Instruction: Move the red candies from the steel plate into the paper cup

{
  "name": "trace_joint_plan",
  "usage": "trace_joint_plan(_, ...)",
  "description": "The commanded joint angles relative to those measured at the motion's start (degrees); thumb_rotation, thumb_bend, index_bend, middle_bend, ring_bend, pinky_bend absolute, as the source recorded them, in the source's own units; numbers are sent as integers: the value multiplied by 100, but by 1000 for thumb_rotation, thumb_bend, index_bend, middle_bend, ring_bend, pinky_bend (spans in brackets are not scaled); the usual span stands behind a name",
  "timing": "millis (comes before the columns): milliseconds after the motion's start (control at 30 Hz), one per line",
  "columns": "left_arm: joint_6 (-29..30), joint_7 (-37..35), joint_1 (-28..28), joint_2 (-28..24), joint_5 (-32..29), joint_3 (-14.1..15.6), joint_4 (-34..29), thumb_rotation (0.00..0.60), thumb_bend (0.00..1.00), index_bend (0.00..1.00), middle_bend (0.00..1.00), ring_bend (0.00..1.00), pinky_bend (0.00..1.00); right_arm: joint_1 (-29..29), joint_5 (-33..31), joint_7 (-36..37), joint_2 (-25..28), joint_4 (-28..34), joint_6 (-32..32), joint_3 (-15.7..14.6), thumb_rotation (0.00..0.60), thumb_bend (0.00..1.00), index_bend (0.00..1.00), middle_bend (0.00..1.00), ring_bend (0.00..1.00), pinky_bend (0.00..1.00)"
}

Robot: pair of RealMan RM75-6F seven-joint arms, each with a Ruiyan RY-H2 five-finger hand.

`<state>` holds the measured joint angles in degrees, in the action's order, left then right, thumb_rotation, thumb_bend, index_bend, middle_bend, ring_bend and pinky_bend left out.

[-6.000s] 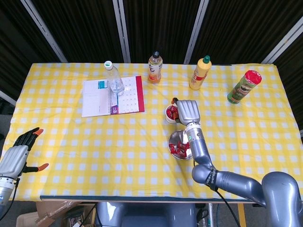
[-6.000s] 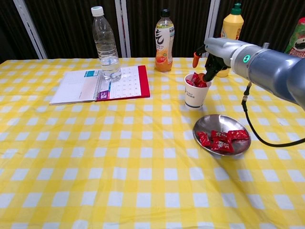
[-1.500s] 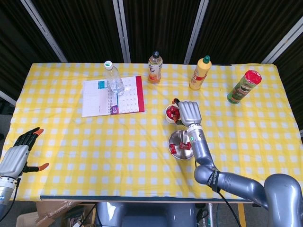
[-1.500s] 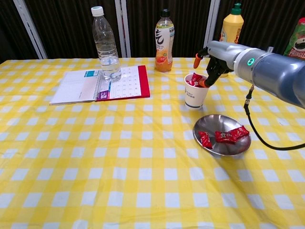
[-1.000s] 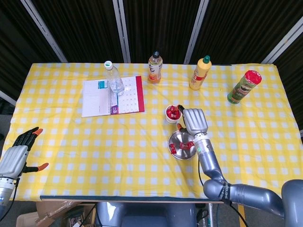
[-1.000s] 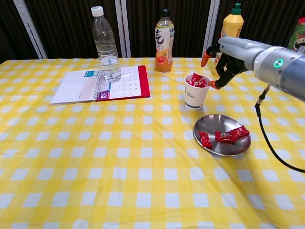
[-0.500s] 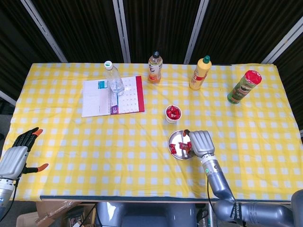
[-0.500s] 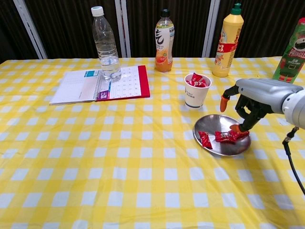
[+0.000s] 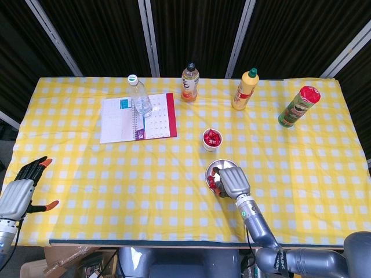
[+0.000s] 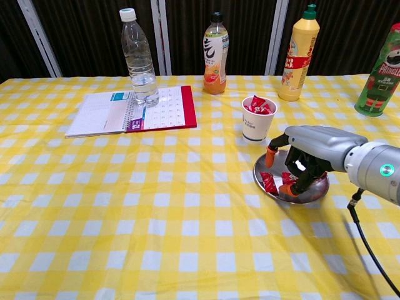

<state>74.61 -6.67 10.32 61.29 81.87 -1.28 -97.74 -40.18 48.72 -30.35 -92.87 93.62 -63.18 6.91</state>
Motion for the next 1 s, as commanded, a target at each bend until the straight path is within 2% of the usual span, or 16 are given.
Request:
trace_joint_plan(33,-12,-3,6,-1,-9,-5,-5,600,36,0,0,0,0,-41,-42,48,-135,-189,83,68,600,352,398,811,901,1000)
trace_joint_plan(367,-75,7,32,-15,-68,-19,-43,600,36,0,0,0,0,-63,-105,217,-371,-629,321,146,600,351,427,811,901,1000)
trace_joint_plan(533,-96,23,39,-10,-125,-39,-53,600,35,0,0,0,0,-82,-101,273,-500,-754,409,174,600,357,494,811,902,1000)
trace_joint_plan(733,-107,26,43,-15,-158,-51,-64,600,36,0,0,0,0,-90,-121,309,-586,-887,478,206,600,511,570,811,901,1000)
trace_joint_plan(1000,-112,36,46,-18,-163,-54,-87,600,36,0,0,0,0,-51,54,409,-416,-700,371,322,600,531,577,811,902,1000)
